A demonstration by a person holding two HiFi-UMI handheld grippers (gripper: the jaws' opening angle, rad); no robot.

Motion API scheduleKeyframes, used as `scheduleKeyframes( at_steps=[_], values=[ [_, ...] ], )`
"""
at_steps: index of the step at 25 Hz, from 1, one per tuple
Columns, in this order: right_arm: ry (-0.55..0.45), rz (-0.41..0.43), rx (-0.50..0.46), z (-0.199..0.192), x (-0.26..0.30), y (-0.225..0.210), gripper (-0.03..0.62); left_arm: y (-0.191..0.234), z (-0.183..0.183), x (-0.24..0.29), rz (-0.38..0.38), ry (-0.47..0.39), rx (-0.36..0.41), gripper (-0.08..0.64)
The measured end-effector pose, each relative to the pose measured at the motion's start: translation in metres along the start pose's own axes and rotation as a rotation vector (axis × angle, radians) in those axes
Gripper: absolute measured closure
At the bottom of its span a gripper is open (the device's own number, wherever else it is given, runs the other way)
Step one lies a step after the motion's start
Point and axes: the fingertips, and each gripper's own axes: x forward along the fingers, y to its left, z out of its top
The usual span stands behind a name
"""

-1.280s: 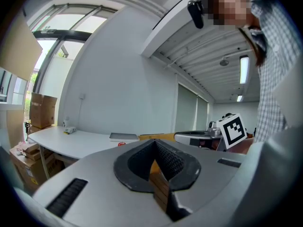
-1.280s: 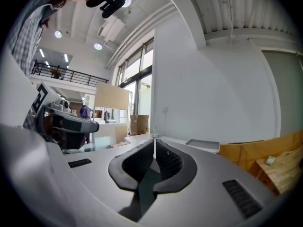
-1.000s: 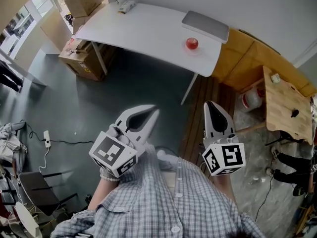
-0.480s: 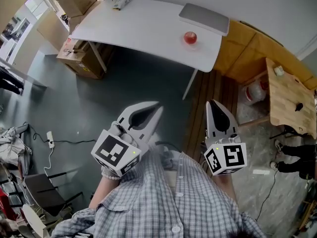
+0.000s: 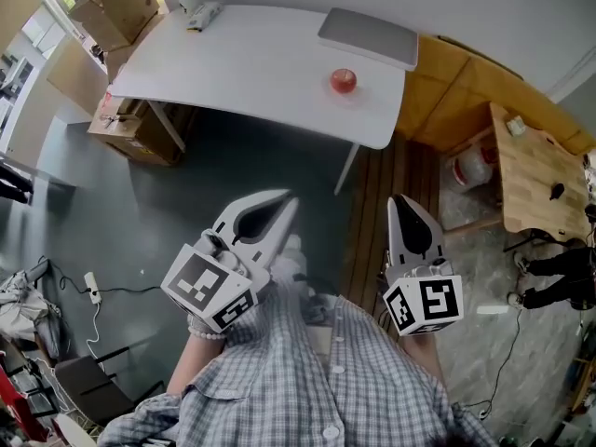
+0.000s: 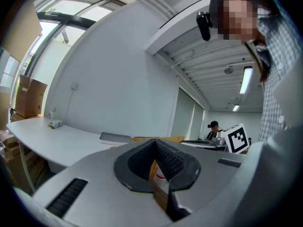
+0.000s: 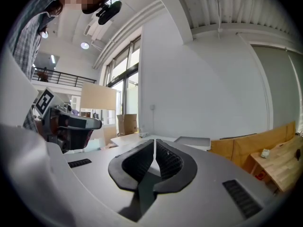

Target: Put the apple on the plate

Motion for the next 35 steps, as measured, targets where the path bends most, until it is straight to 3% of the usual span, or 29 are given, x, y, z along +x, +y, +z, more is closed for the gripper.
scheduleKeyframes(
  at_steps=[10,24,35],
  values=[
    [0.065,-0.016,-0.043,-0.003,0.065,-0.008,0.563,0.053,0.009,0.049,-0.071,0.042,-0.004,0.551],
    [0.064,-0.129,-0.059,0.010,0.144,-0.024,0.563,0.115,0.018,0.113,-0.217,0.084,0.047,0.551],
    [0.089,-0.220,-0.051,0.009,0.165,-0.034,0.563,0.147,0.018,0.129,-0.269,0.106,0.029,0.551]
  ],
)
